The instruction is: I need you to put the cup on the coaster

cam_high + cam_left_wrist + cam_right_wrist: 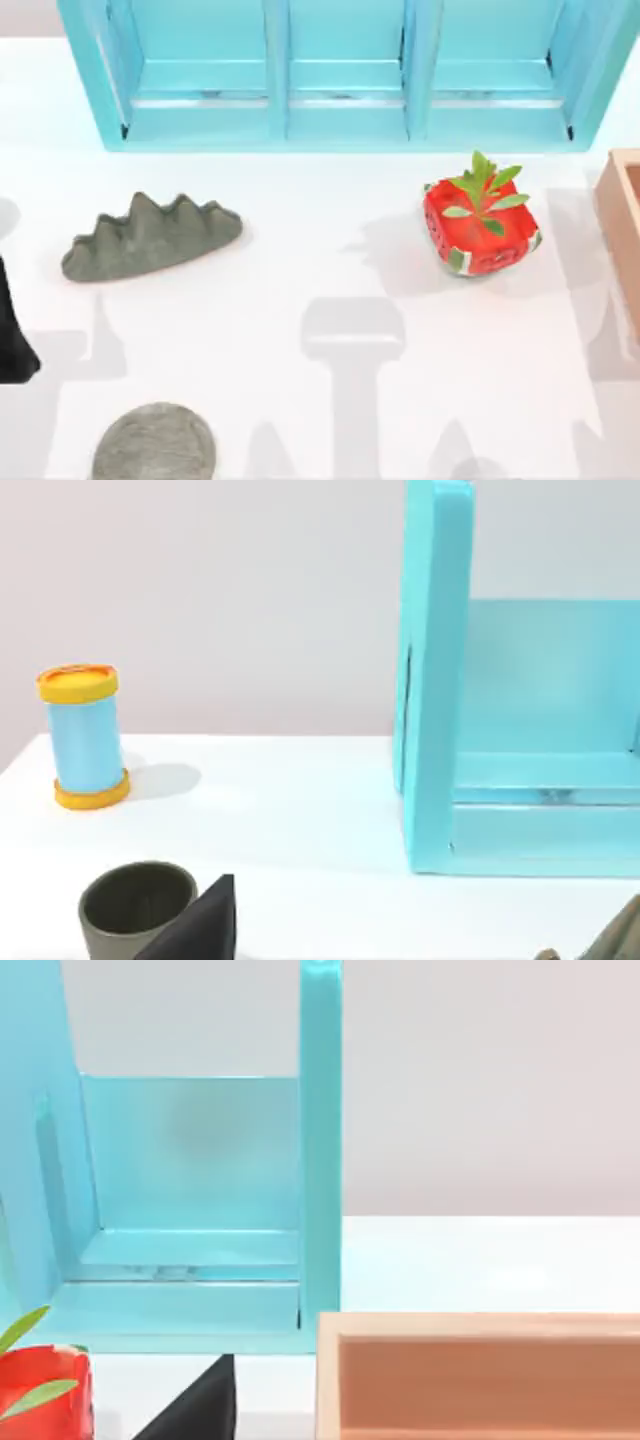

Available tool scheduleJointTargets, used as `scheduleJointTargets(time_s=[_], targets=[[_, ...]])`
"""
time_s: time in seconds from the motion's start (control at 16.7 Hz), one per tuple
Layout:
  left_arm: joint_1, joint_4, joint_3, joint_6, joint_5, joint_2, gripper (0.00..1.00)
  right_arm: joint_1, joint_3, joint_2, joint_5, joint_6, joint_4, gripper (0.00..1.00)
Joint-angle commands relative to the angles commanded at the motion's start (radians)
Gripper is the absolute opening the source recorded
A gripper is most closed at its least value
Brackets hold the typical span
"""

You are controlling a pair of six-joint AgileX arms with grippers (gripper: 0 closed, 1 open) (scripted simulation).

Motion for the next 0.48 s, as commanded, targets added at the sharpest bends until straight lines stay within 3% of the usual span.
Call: scheduleJointTargets(time_s=[0.24,0.48], targets=[[-0.008,-0.025,0.026,0.029,0.003,0.029,1.00,0.000,0.000,0.000,0.000,0.000,0.000,1.00],[-0.034,-0.173,0.189,0.205,0.009,0.210,1.00,0.000,0.000,0.000,0.000,0.000,0.000,1.00]])
